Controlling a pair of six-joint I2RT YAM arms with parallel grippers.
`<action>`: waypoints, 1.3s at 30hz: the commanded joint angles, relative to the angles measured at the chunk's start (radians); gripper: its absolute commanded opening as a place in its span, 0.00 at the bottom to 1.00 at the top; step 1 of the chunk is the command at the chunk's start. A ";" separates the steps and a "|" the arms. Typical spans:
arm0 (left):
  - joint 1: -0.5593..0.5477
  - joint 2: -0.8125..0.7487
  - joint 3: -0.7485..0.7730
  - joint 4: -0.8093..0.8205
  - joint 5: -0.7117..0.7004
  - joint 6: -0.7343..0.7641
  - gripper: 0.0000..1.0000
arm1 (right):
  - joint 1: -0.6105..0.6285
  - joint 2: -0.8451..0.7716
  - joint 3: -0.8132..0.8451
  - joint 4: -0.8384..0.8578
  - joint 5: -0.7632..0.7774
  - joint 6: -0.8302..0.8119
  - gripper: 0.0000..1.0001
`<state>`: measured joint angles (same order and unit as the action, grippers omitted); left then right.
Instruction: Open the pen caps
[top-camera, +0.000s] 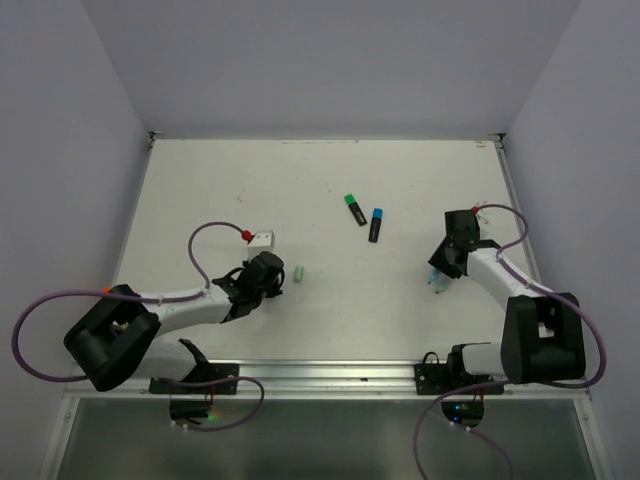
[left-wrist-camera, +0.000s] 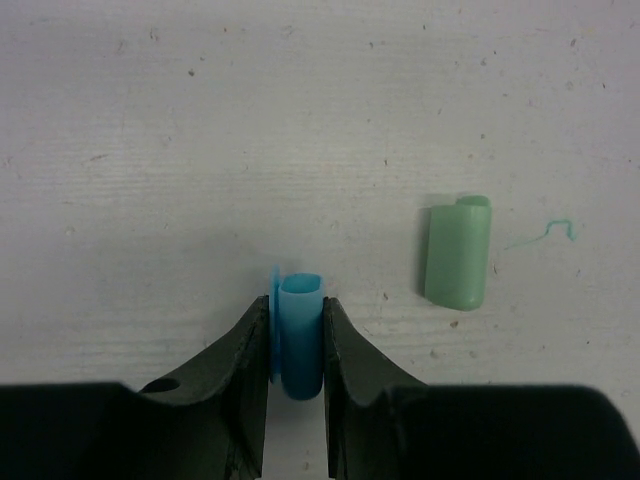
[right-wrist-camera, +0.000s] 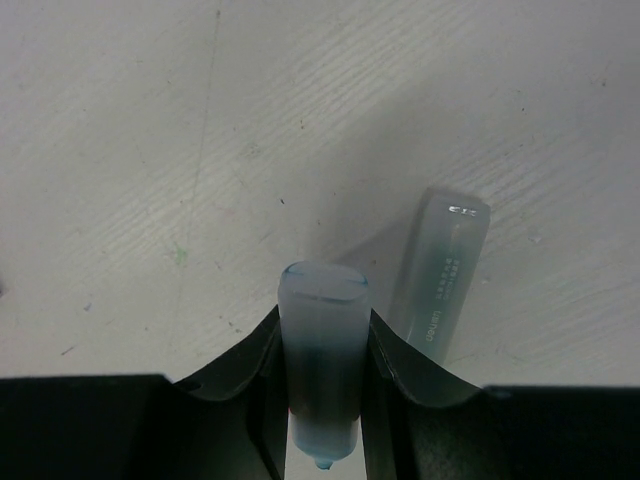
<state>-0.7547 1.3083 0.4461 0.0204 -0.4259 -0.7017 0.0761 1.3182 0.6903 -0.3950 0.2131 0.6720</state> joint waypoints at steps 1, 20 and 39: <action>0.012 0.038 0.043 0.076 -0.040 0.038 0.00 | -0.016 0.033 -0.012 0.041 -0.043 -0.040 0.05; 0.023 0.173 0.065 0.219 0.128 0.013 0.00 | -0.029 0.105 0.018 0.038 -0.037 -0.117 0.49; 0.023 0.207 0.043 0.204 0.122 -0.059 0.14 | -0.026 0.003 0.095 -0.016 -0.038 -0.184 0.77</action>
<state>-0.7395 1.4948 0.5087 0.2741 -0.3000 -0.7406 0.0513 1.3647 0.7246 -0.3981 0.1646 0.5201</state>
